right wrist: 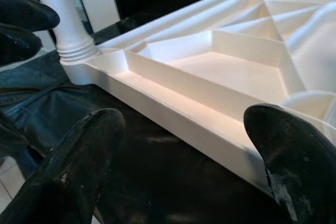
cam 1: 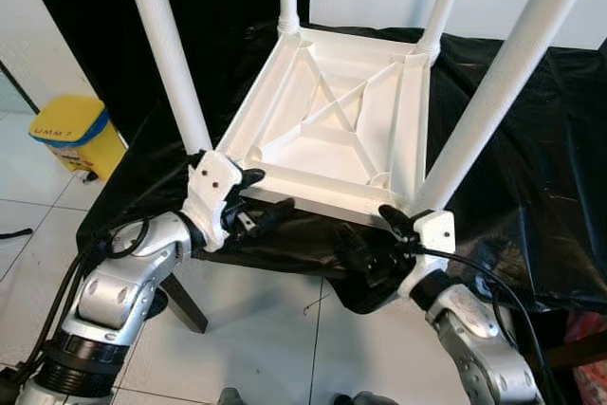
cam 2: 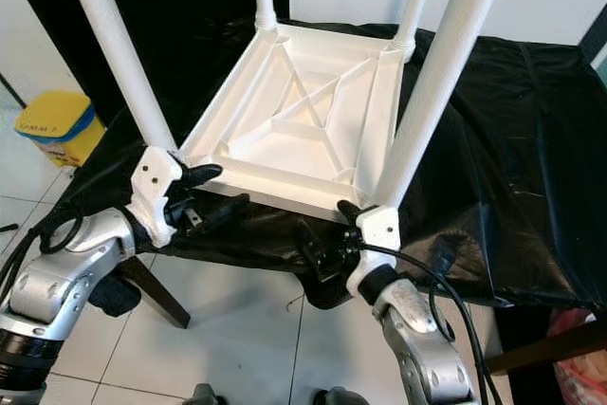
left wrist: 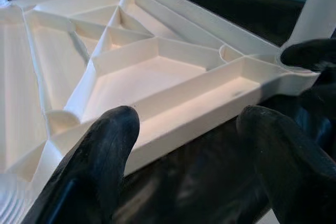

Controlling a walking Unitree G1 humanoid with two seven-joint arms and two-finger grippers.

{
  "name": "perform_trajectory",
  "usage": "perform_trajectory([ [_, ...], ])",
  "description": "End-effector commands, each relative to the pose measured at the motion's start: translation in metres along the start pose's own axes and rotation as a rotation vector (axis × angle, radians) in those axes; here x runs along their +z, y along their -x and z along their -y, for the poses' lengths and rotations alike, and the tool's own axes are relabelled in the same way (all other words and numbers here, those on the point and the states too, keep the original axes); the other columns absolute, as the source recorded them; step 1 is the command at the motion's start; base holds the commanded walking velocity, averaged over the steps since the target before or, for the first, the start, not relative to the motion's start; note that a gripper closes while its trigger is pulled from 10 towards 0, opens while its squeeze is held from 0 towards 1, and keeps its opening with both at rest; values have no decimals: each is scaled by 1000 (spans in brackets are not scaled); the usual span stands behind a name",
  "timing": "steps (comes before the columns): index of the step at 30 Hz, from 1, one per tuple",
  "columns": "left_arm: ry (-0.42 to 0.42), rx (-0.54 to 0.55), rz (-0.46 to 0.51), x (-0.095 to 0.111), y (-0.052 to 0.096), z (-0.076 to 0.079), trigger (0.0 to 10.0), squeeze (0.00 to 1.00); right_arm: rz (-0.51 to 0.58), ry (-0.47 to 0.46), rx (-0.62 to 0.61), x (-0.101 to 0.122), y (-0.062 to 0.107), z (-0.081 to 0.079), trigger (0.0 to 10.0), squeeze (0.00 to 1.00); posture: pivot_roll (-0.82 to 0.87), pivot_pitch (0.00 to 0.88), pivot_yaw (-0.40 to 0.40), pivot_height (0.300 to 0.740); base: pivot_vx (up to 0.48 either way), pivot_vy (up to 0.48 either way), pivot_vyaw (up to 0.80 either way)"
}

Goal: Building children table

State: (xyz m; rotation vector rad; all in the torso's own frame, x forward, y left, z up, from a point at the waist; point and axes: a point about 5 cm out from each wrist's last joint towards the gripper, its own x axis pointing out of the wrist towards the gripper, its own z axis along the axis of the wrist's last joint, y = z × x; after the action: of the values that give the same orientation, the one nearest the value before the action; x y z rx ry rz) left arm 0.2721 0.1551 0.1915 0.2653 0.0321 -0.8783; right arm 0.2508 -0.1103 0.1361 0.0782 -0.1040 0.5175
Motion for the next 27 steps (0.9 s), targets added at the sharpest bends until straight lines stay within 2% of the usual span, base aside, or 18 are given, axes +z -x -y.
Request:
perform_trajectory([
  [1,36,-91,-12,-2,17,0,10000,0,13,9,-46,-1,-7,7,10000,0,59,110,-54,740,0,0,0],
  [2,55,-87,-31,-4,27,-5,10000,0,25,14,-65,1,-11,11,10000,0,70,109,-56,740,0,0,0],
  [3,55,-87,-31,-4,27,-5,10000,0,25,14,-65,1,-11,11,10000,0,70,109,-56,740,0,0,0],
  [4,66,-82,-50,-7,39,-12,10000,0,30,23,-84,2,-11,18,10000,0,76,108,-57,740,0,0,0],
  [5,66,-82,-50,-7,39,-12,10000,0,30,23,-84,2,-11,18,10000,0,76,108,-57,740,0,0,0],
  [7,75,-41,-88,-11,58,-31,10000,0,23,48,-113,2,-8,30,10000,0,88,105,-56,740,0,0,0],
  [8,75,-41,-88,-11,58,-31,10000,0,23,48,-113,2,-8,30,10000,0,88,105,-56,740,0,0,0],
  [10,67,25,-151,-17,76,-53,10000,0,12,73,-142,2,-2,41,10000,0,91,102,-49,740,0,0,0],
  [11,67,25,-151,-17,76,-53,10000,0,12,73,-142,2,-2,41,10000,0,91,102,-49,740,0,0,0],
  [13,23,120,-235,-21,95,-81,10000,0,2,94,-180,0,4,53,10000,0,83,91,-33,740,0,0,0],
  [14,23,120,-235,-21,95,-81,10000,0,2,94,-180,0,4,53,10000,0,83,91,-33,740,0,0,0],
  [16,3,219,-263,-19,107,-106,10000,0,-5,110,-207,-1,8,61,10000,0,77,86,-24,740,0,0,0],
  [17,3,219,-263,-19,107,-106,10000,0,-5,110,-207,-1,8,61,10000,0,77,86,-24,740,0,0,0],
  [19,-16,303,-263,-16,110,-126,10000,0,-10,124,-229,-3,11,66,10000,0,62,77,-10,740,0,0,0],
  [21,-31,352,-263,-14,110,-137,10000,0,-13,134,-243,-4,14,71,10000,0,58,76,-7,740,0,0,0],
  [23,-31,352,-263,-14,110,-137,10000,0,-13,134,-243,-4,14,71,10000,0,58,76,-7,740,0,0,0],
  [26,-38,530,-216,-5,94,-168,10000,0,-15,159,-271,-2,18,82,10000,0,38,72,1,740,0,0,0],
  [27,-38,530,-216,-5,94,-168,10000,0,-15,159,-271,-2,18,82,10000,0,38,72,1,740,0,0,0],
])
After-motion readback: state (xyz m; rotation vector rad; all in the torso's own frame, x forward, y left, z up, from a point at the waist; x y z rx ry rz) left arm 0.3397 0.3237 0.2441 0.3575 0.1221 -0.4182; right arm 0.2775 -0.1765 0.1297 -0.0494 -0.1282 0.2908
